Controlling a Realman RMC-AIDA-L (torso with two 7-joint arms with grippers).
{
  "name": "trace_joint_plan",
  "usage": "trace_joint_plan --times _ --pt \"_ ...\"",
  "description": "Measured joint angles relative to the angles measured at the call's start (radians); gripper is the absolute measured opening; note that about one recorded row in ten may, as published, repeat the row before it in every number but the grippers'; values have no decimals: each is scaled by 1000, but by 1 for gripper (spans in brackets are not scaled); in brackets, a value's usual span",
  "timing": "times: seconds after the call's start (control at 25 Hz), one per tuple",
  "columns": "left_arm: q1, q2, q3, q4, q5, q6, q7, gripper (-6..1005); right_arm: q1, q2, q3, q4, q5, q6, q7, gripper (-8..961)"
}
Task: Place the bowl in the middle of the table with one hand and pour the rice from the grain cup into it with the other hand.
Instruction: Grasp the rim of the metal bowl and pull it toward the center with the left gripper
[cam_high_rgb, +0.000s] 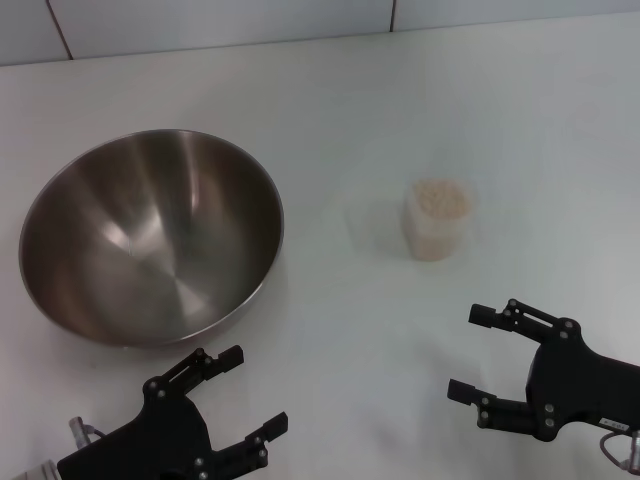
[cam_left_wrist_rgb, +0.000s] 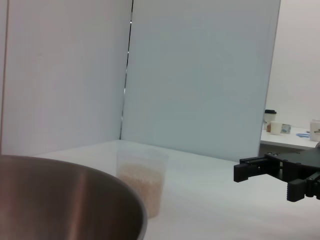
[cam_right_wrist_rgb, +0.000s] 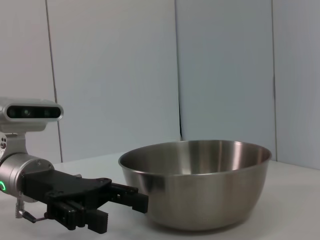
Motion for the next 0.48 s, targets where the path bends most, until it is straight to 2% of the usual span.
trace_joint_plan --times 0.36,0.44,0.48 --pt "0 2 0 5 0 18 -8 843 0 2 2 -4 0 0 0 833" --pt "7 17 -27 6 -7 202 -23 843 -1 3 4 -8 0 0 0 833" --pt "7 17 -27 6 -7 202 -23 843 -2 4 4 -9 0 0 0 833"
